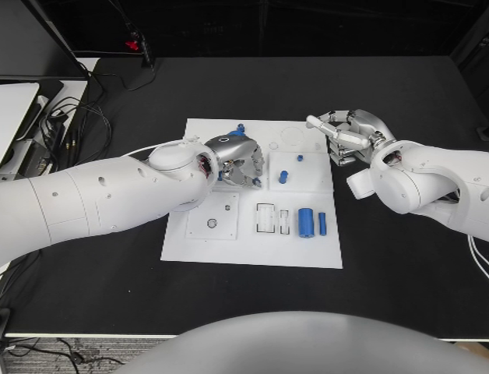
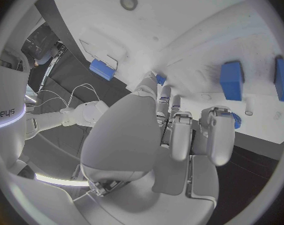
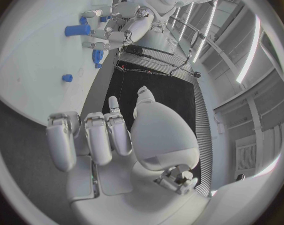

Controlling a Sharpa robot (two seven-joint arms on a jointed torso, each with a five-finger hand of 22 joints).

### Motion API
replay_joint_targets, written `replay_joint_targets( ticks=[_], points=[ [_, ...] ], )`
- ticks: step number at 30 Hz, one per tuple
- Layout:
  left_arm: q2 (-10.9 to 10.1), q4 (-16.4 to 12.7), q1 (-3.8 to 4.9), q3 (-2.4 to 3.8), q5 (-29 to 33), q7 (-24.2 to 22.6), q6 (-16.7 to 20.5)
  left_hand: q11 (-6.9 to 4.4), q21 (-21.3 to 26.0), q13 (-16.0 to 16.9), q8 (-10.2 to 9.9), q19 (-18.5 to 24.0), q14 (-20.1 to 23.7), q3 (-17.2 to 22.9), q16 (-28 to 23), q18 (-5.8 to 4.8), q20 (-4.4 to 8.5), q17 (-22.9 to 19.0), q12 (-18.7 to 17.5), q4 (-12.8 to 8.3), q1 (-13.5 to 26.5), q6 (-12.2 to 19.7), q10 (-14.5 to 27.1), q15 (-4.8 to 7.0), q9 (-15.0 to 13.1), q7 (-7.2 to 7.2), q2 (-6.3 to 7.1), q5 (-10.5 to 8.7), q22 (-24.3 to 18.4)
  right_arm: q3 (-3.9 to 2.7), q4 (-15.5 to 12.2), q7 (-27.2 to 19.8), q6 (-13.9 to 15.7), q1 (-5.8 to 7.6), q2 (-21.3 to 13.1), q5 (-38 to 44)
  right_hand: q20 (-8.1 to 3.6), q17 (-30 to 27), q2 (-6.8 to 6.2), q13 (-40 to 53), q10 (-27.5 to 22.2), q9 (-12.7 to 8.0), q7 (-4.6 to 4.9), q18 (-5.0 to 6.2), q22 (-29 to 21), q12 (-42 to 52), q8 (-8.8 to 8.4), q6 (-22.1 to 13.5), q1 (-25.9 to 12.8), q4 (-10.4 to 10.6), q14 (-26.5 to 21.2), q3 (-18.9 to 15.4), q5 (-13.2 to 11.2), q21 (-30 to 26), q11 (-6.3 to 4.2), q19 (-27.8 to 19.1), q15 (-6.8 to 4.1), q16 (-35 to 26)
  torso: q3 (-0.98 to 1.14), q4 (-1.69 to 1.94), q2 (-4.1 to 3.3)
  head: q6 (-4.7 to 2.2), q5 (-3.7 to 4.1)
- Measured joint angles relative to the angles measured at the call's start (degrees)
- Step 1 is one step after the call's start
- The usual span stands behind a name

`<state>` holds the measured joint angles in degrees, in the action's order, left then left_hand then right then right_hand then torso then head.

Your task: Assemble the parts on the task board

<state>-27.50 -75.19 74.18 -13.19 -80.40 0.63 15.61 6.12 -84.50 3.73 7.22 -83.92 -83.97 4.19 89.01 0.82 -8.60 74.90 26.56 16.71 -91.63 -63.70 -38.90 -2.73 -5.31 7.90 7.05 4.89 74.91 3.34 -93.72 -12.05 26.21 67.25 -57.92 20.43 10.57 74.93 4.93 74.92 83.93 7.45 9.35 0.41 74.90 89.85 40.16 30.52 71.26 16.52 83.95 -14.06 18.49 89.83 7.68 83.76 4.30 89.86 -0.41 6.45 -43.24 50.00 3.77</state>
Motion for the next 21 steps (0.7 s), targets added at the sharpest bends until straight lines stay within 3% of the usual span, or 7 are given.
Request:
replay_joint_targets(
  ticks=[11,21],
  points=[
    [-0.1,0.1,0.00,-0.05,-0.4,-0.7,0.2,-0.17,-0.5,0.0,-0.9,-0.2,0.0,0.1,0.0,0.00,0.21,0.0,0.3,-0.1,-2.6,-0.1,-0.2,0.41,0.3,0.07,0.22,-0.01,0.0,0.00,0.0,0.0,0.0,0.00,0.0,0.0,0.00,0.0,0.00,0.0,0.0,0.0,0.00,0.00,0.0,0.0,0.00,0.0,0.0,0.0,0.0,0.0,0.0,0.0,0.00,0.0,0.00,0.0,0.02,-0.04,-0.01,0.00,0.04],
    [-0.2,0.2,-0.04,-0.09,-1.2,-2.0,0.2,-0.37,-0.7,0.0,-1.1,0.0,0.0,0.9,0.3,0.00,0.42,0.0,0.3,-0.2,-4.5,-0.1,-0.6,0.41,0.3,-0.31,-0.37,-0.01,0.0,0.00,0.0,0.0,0.0,0.00,-0.1,0.0,0.00,0.0,0.00,0.0,0.0,0.0,0.00,0.00,0.0,0.0,0.00,0.0,0.0,0.0,0.0,0.0,0.0,0.0,0.00,0.0,0.00,0.0,0.02,-0.08,-0.01,0.00,0.11]
  ],
)
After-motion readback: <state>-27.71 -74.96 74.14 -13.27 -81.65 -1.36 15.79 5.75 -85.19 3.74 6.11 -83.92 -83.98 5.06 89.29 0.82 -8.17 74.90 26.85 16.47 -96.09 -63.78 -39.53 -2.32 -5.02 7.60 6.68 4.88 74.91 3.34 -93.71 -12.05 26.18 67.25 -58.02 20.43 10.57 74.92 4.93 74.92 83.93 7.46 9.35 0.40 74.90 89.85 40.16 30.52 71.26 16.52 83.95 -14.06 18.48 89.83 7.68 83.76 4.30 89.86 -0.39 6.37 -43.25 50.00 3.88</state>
